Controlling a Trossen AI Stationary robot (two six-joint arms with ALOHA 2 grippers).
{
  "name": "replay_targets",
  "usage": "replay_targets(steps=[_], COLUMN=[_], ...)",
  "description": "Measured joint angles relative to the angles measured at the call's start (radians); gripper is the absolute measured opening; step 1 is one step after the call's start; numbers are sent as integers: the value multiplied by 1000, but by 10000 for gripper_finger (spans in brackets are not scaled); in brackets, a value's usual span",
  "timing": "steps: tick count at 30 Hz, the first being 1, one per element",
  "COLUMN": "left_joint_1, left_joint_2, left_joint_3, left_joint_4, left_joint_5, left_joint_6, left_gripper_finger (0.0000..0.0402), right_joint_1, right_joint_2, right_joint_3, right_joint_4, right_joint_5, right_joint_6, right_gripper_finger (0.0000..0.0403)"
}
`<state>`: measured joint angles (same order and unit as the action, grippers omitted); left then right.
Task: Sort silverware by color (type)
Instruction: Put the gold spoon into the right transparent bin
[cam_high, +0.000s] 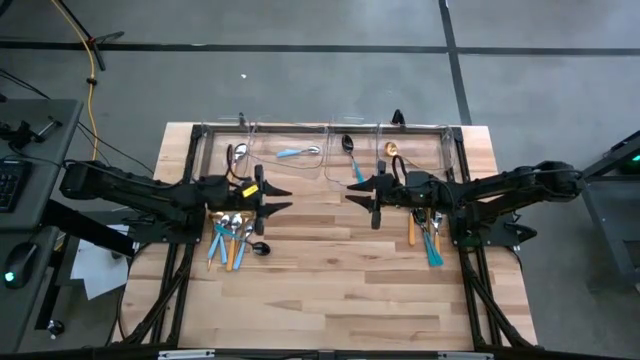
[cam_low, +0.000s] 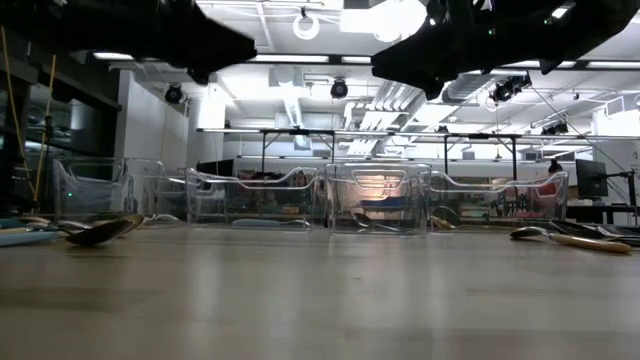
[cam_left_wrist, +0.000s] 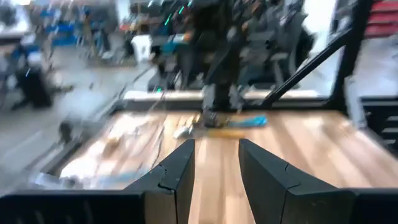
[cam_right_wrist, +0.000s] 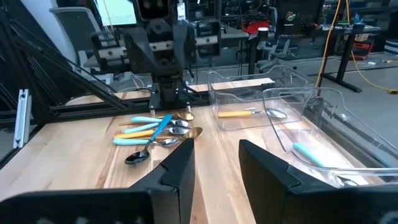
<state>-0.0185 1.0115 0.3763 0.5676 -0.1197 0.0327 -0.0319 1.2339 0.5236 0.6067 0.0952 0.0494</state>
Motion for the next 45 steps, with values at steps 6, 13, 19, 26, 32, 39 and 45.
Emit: replay_targets(steps=[6,13,19,26,32,39,45], left_joint_1=[16,42,10,-89,-110,-110,-139], left_joint_2=[4,89,145,226,277,351,397], left_joint_3=[111,279,256,200,196,196,202], left_joint_4=[-519,-1141,-1284,-1307,-1303,-1302,-1272], left_joint_5=[-69,-41,-20,-95,-197,-216,-234], left_joint_6=[-193,-428,-806,-1078,-1142,-1172,-1201], left_gripper_finger=[115,115,115,115,115,115,115], right_joint_1=[0,0,0,0,0,0,0], right_joint_2=[0,0,0,0,0,0,0], right_joint_3=[0,0,0,0,0,0,0], right_joint_4=[0,4,5,4,4,4,4], right_joint_5=[0,0,0,0,-1,-1,-1], right_joint_6=[-3,-4,-5,3,5,6,6], right_gripper_finger=[110,110,110,110,110,110,110])
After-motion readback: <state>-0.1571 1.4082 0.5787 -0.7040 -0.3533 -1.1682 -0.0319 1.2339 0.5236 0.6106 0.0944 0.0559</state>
